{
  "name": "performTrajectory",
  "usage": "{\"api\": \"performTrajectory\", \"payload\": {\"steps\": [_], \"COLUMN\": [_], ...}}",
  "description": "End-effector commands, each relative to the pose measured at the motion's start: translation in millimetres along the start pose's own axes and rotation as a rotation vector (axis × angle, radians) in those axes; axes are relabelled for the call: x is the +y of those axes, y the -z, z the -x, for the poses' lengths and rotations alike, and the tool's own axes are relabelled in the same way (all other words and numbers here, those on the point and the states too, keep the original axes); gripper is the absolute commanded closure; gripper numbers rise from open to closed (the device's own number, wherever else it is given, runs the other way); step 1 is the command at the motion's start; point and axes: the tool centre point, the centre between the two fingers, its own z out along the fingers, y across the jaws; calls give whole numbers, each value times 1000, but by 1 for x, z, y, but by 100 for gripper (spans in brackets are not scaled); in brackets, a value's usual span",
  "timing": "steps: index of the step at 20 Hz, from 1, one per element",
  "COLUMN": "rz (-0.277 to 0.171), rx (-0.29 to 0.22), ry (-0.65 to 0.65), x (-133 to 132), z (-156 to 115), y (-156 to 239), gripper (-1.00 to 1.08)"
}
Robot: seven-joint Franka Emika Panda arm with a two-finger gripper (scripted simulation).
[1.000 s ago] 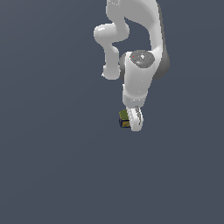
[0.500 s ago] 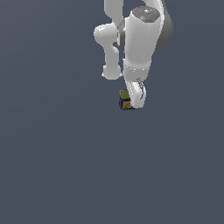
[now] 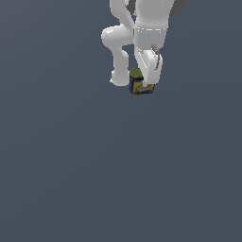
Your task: Pick up the object and move it to a goal position.
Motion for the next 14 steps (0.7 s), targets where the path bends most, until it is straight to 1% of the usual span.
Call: {"api": "performTrajectory", "payload": {"steps": [1, 8, 14], "rz": [-3, -3, -3], "rx": [0, 1, -1], "ry": [0, 0, 1], "x": [10, 30, 38], "z": [1, 3, 5], "y": [23, 68, 87], "gripper": [108, 108, 108]}}
